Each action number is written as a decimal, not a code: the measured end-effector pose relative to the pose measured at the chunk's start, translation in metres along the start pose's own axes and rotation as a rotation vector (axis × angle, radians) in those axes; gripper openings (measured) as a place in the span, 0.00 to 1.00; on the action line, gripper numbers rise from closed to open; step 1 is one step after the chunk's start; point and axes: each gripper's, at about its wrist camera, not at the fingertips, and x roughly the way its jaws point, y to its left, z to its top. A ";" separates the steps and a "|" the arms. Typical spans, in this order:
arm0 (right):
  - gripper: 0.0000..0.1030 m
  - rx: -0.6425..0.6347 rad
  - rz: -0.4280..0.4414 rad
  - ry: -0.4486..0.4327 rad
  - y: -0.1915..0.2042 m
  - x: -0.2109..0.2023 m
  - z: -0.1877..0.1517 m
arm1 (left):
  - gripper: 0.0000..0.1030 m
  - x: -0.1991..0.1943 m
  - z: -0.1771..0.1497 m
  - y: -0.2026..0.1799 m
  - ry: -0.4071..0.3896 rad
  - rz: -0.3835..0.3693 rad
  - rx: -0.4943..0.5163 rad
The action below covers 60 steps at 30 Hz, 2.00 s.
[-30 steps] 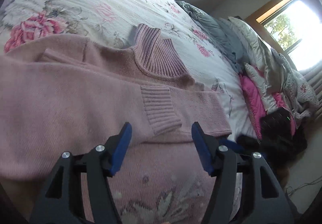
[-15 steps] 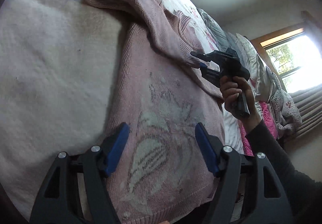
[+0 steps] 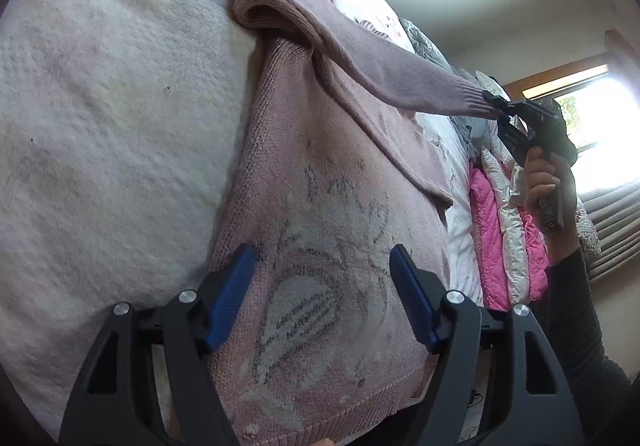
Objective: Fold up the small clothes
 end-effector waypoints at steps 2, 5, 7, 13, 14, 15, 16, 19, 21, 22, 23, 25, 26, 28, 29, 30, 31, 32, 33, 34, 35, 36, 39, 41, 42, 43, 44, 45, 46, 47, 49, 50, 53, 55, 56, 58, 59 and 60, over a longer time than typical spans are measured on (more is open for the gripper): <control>0.06 0.018 -0.022 -0.019 -0.011 -0.012 0.001 | 0.68 0.000 -0.001 0.001 0.004 0.004 0.006; 0.06 0.055 -0.048 -0.036 -0.036 -0.024 -0.001 | 0.68 0.000 0.002 -0.001 0.012 0.008 0.008; 0.06 0.078 -0.066 -0.039 -0.055 -0.029 -0.005 | 0.68 0.002 0.004 -0.004 0.017 0.012 0.001; 0.06 0.163 -0.087 -0.018 -0.113 -0.028 -0.020 | 0.68 0.004 0.015 -0.022 0.036 0.039 0.030; 0.06 0.173 -0.091 -0.014 -0.121 -0.025 -0.022 | 0.68 0.004 0.020 -0.027 0.033 0.038 0.043; 0.06 0.183 -0.092 -0.010 -0.129 -0.023 -0.024 | 0.68 0.003 0.026 -0.032 0.027 0.034 0.055; 0.06 0.192 -0.090 -0.005 -0.136 -0.022 -0.026 | 0.68 0.002 0.032 -0.037 0.020 0.027 0.065; 0.06 0.215 -0.089 0.005 -0.153 -0.017 -0.029 | 0.68 0.002 0.055 -0.054 -0.004 0.021 0.101; 0.06 0.226 -0.086 0.010 -0.161 -0.013 -0.032 | 0.68 0.003 0.070 -0.065 -0.016 0.022 0.127; 0.06 0.230 -0.084 0.014 -0.164 -0.011 -0.034 | 0.68 0.004 0.077 -0.070 -0.021 0.021 0.138; 0.06 0.232 -0.085 0.017 -0.167 -0.008 -0.035 | 0.68 0.006 0.085 -0.075 -0.025 0.018 0.149; 0.06 0.241 -0.086 0.022 -0.173 -0.004 -0.037 | 0.69 0.007 0.100 -0.084 -0.029 0.018 0.169; 0.06 0.245 -0.089 0.027 -0.176 -0.002 -0.039 | 0.70 0.010 0.109 -0.088 -0.026 0.018 0.180; 0.09 0.247 -0.119 0.053 -0.182 0.004 -0.041 | 0.70 0.020 0.129 -0.091 -0.019 0.021 0.177; 0.10 0.247 -0.151 0.059 -0.185 0.003 -0.042 | 0.70 0.024 0.140 -0.091 -0.015 0.019 0.167; 0.10 0.247 -0.175 0.045 -0.187 -0.002 -0.042 | 0.70 0.027 0.151 -0.089 -0.012 0.012 0.155; 0.12 0.251 -0.199 0.005 -0.188 -0.013 -0.041 | 0.70 0.030 0.165 -0.091 -0.013 0.004 0.140; 0.16 0.249 -0.219 -0.044 -0.186 -0.026 -0.039 | 0.73 0.031 0.177 -0.089 -0.016 -0.006 0.120; 0.16 0.239 -0.212 -0.078 -0.183 -0.037 -0.037 | 0.75 0.032 0.188 -0.087 -0.018 -0.015 0.106; 0.16 0.233 -0.191 -0.092 -0.179 -0.043 -0.035 | 0.75 0.034 0.198 -0.085 -0.019 -0.019 0.096; 0.17 0.220 -0.173 -0.095 -0.175 -0.047 -0.033 | 0.75 0.036 0.207 -0.083 -0.020 -0.011 0.088; 0.17 0.197 -0.165 -0.085 -0.170 -0.047 -0.030 | 0.75 0.038 0.215 -0.081 -0.019 -0.003 0.084; 0.19 0.163 -0.112 -0.038 -0.158 -0.032 -0.028 | 0.75 0.048 0.228 -0.072 -0.003 -0.011 0.055; 0.19 0.173 -0.061 0.001 -0.158 -0.015 -0.029 | 0.77 0.059 0.231 -0.065 0.027 -0.039 0.029; 0.19 0.176 -0.050 0.020 -0.159 -0.006 -0.031 | 0.77 0.067 0.231 -0.060 0.046 -0.049 0.014; 0.19 0.180 -0.056 0.036 -0.162 0.002 -0.033 | 0.77 0.074 0.231 -0.054 0.057 -0.039 0.003; 0.19 0.190 -0.074 0.044 -0.168 0.009 -0.036 | 0.78 0.082 0.230 -0.047 0.069 -0.018 -0.010; 0.15 0.203 -0.080 0.050 -0.175 0.014 -0.039 | 0.78 0.089 0.228 -0.038 0.084 -0.003 -0.024; 0.13 0.213 -0.080 0.052 -0.182 0.017 -0.042 | 0.78 0.094 0.226 -0.031 0.087 -0.003 -0.028; 0.06 0.219 -0.083 0.052 -0.188 0.017 -0.044 | 0.78 0.096 0.226 -0.027 0.082 -0.011 -0.025; 0.04 0.218 -0.083 0.043 -0.191 0.012 -0.046 | 0.77 0.094 0.227 -0.025 0.084 -0.034 -0.031; 0.09 0.205 -0.078 0.034 -0.189 0.006 -0.045 | 0.77 0.091 0.229 -0.026 0.083 -0.041 -0.039; 0.19 0.125 -0.124 0.053 -0.176 0.001 -0.035 | 0.77 0.086 0.240 -0.042 0.074 -0.061 0.009; 0.19 0.121 -0.134 0.039 -0.169 0.001 -0.019 | 0.78 0.092 0.255 -0.057 0.075 -0.081 0.032; 0.19 0.122 -0.117 0.028 -0.164 0.003 -0.008 | 0.79 0.099 0.267 -0.065 0.077 -0.095 0.039; 0.19 0.111 -0.081 0.011 -0.148 0.013 0.015 | 0.83 0.119 0.289 -0.081 0.083 -0.106 0.056; 0.21 0.100 -0.063 0.007 -0.137 0.022 0.026 | 0.85 0.131 0.301 -0.089 0.088 -0.105 0.063; 0.25 0.091 -0.047 0.008 -0.129 0.031 0.037 | 0.85 0.145 0.313 -0.096 0.095 -0.096 0.068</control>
